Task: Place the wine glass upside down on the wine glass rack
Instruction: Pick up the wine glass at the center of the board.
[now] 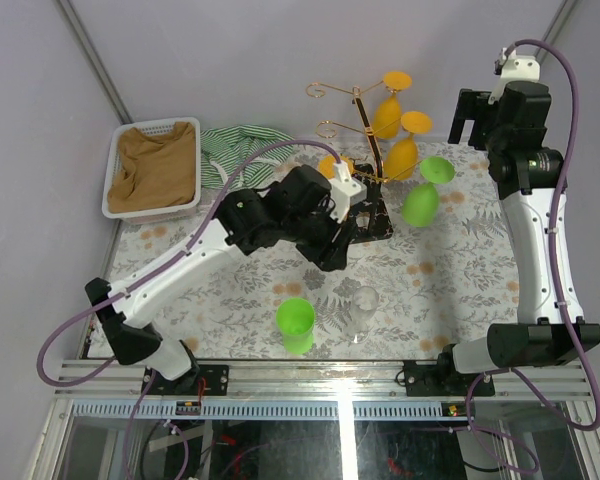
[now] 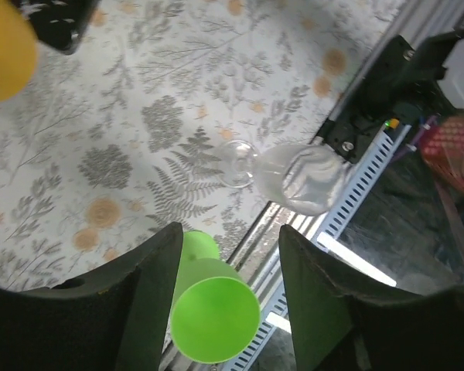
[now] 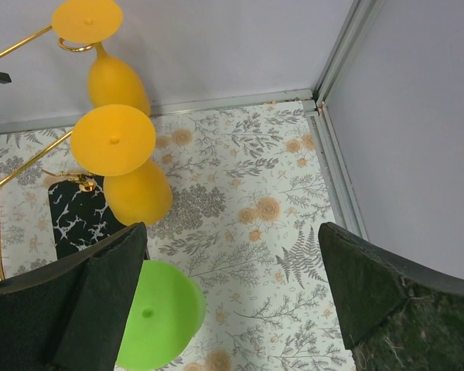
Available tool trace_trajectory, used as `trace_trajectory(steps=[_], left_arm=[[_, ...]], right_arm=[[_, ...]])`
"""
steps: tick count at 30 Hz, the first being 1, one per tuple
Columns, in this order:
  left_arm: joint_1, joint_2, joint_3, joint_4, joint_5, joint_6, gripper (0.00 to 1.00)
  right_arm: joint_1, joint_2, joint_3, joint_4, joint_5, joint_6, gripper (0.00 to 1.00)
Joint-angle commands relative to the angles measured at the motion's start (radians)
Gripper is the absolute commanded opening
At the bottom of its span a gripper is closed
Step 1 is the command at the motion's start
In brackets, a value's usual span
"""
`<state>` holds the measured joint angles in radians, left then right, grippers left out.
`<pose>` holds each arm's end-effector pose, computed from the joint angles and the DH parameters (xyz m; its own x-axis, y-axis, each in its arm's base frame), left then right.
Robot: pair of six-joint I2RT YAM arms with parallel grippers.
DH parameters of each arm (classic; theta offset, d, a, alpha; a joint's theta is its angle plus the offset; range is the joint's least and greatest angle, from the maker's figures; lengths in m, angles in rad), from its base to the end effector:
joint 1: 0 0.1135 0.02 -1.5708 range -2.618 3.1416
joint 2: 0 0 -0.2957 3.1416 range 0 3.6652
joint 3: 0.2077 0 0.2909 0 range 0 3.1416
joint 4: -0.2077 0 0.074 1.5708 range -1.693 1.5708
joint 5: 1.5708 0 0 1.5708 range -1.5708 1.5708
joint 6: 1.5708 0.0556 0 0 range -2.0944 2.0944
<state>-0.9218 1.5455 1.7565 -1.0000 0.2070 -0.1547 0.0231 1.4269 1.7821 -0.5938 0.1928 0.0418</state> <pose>0.2138 -0.3007 0.4362 -0.5574 0.4853 -0.6737 0.7908 0.5575 -0.2527 0.3487 -0.0026 0.5310 -0.2292 0.0357 -0.9727 0.1732 0.9849 -0.0046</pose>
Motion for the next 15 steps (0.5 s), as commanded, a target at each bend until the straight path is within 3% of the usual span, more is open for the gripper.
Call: trace_trajectory(steps=[1, 15], left_arm=[[-0.043, 0.053, 0.053, 0.013, 0.131, 0.037, 0.52], [-0.131, 0.196, 0.127, -0.068, 0.084, 0.075, 0.48]], right_arm=[[-0.005, -0.05, -0.011, 0.016, 0.022, -0.014, 0.99], [-0.005, -0.059, -0.036, 0.026, 0.033, -0.023, 0.99]])
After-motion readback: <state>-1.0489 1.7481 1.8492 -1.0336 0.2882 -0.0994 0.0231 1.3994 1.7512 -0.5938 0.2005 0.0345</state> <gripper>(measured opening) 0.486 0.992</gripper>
